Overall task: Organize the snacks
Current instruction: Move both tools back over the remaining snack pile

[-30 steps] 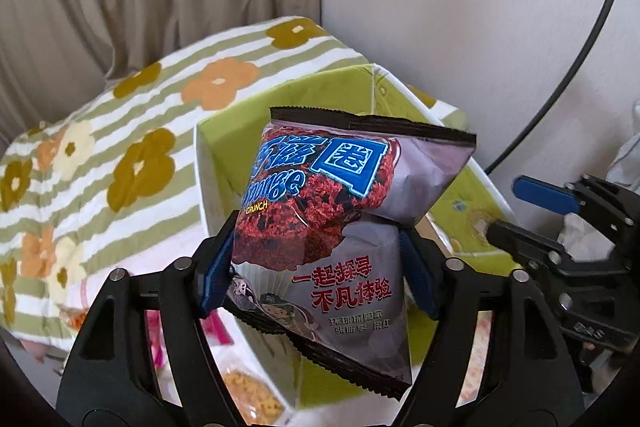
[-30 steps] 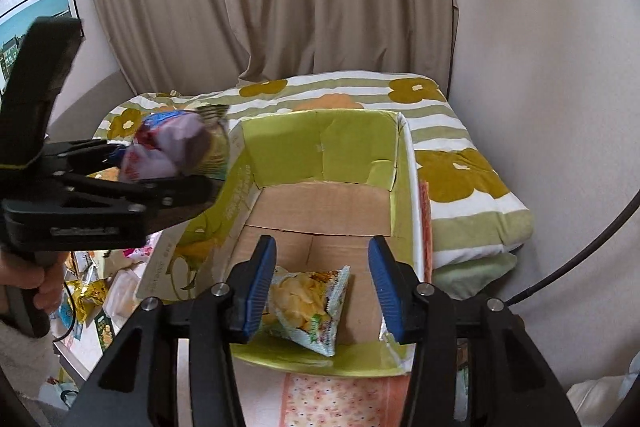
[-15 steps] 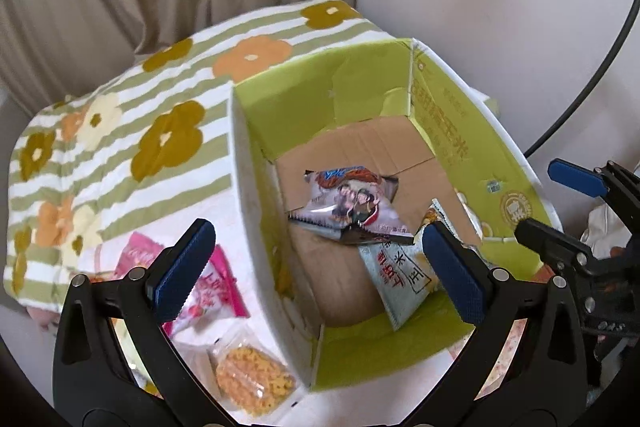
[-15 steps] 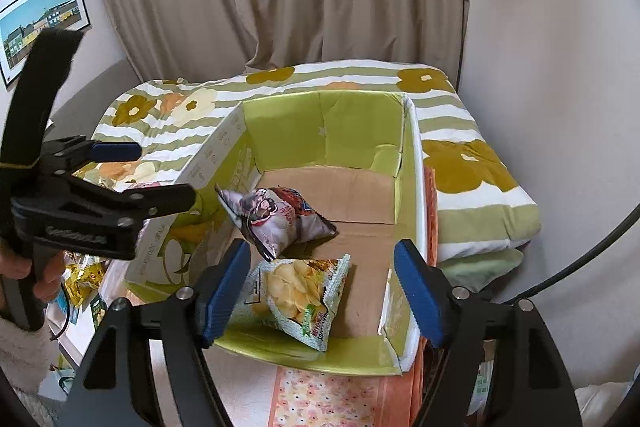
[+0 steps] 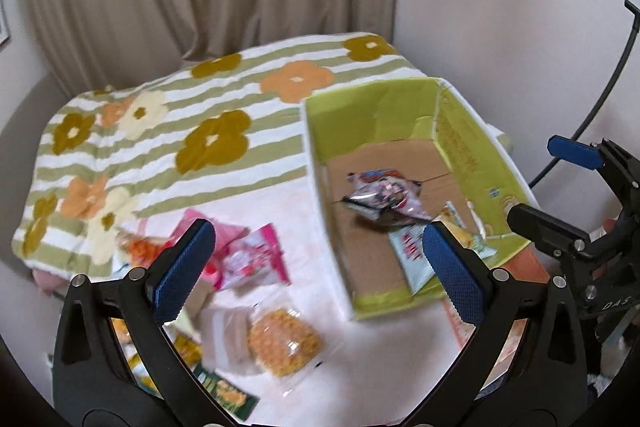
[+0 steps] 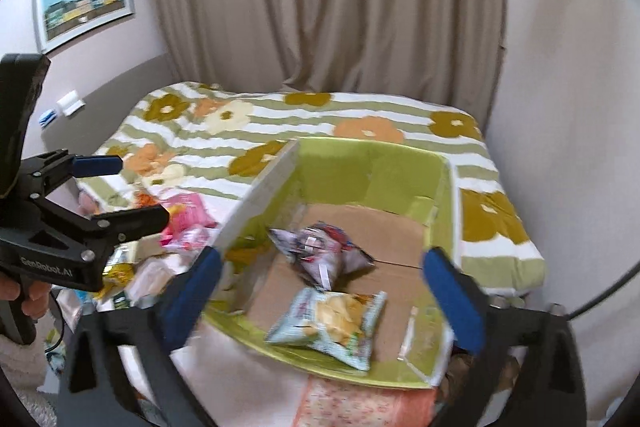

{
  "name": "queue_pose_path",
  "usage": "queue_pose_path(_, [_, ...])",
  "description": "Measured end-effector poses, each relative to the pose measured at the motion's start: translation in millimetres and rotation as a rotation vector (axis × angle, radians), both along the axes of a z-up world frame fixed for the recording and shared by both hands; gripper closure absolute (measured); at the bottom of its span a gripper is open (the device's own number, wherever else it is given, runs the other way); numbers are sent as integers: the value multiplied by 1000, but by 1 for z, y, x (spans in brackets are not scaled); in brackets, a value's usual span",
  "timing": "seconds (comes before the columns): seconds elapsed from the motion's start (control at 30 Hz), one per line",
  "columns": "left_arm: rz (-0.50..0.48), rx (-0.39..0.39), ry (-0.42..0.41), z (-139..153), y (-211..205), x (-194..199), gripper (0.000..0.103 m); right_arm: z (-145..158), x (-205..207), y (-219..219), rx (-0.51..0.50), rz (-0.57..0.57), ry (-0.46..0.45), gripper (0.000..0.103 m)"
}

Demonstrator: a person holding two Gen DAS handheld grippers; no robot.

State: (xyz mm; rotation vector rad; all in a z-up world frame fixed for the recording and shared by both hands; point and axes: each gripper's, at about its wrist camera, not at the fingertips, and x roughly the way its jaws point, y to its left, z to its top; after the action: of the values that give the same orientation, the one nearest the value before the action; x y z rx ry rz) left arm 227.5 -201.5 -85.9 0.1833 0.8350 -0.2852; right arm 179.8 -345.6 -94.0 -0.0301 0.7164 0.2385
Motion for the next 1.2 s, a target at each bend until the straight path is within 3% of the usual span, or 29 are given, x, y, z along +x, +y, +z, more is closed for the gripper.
queue_pose_path(0.43, [186,8,4,-1,124,-41,1,3,7,88,75,178,21,1])
queue_pose_path(0.6, [212,4,38,-10,181,-42,1,-3,14,131,119,187,57,1])
queue_pose_path(0.93, [62,62,157,-55,280,-22,1,-35,41,205,191,84,207,1])
queue_pose_path(1.2, [-68,52,242,-102,319,4,1,-65,69,255,187,-49,294,1])
